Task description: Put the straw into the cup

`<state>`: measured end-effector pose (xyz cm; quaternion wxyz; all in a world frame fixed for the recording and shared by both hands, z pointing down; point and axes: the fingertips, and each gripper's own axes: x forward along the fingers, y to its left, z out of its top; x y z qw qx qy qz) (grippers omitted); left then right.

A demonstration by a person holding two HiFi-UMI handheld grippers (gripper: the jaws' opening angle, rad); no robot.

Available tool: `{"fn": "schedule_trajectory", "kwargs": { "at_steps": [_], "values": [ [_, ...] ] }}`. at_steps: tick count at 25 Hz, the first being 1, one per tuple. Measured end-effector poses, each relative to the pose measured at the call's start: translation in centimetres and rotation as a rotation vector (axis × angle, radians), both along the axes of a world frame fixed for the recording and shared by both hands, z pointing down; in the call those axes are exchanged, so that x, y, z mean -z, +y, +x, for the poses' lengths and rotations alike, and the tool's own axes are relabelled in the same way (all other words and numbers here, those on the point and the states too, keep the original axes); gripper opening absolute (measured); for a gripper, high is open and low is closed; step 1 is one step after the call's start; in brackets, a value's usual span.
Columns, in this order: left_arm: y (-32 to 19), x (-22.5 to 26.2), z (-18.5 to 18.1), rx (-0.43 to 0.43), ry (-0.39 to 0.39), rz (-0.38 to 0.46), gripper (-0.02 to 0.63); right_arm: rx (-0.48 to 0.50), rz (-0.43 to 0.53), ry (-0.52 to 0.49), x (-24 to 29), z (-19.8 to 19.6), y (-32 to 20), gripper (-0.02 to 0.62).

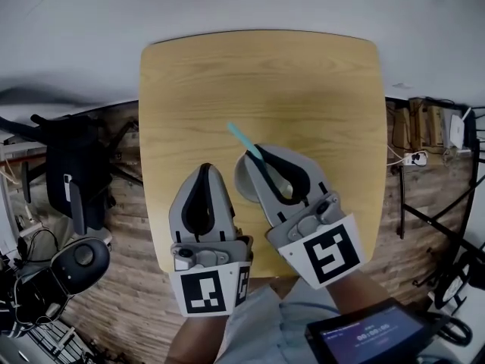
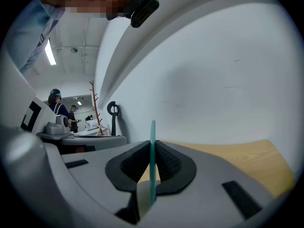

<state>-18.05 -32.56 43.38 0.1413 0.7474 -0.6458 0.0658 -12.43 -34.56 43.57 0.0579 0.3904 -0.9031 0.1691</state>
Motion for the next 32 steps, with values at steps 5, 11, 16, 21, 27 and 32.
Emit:
{"fn": "schedule_trajectory", "kwargs": {
  "at_steps": [5,11,16,21,27,32],
  "values": [
    [0.0,-0.5,0.1,0.005,0.001,-0.002,-0.002,0.006,0.021,-0.006,0.0,0.1,0.1,0.025],
    [-0.1,-0.3,0.7,0.016,-0.007,-0.002,-0.002,0.021,0.029,-0.011,-0.1,0.7,-0.1,0.031],
    [-0.2,-0.5,0.9,0.024,-0.011,-0.001,-0.002,0.039,0.028,-0.015,-0.3,0.7,-0.2,0.053],
    [-0.4,-0.5,0.6,0.028,-0.010,-0.003,-0.002,0.038,0.018,-0.013,-0.5,0.5,-0.4,0.063],
    [-0.4,-0.4,0.6,0.030,-0.007,0.007,-0.002,-0.014,0.021,-0.018,-0.3,1.8,-0.8,0.063],
    [0.9,1.8,1.7,0.018,-0.009,0.040,-0.002,-0.038,0.068,-0.013,1.7,3.3,0.1,0.063]
  ]
}}
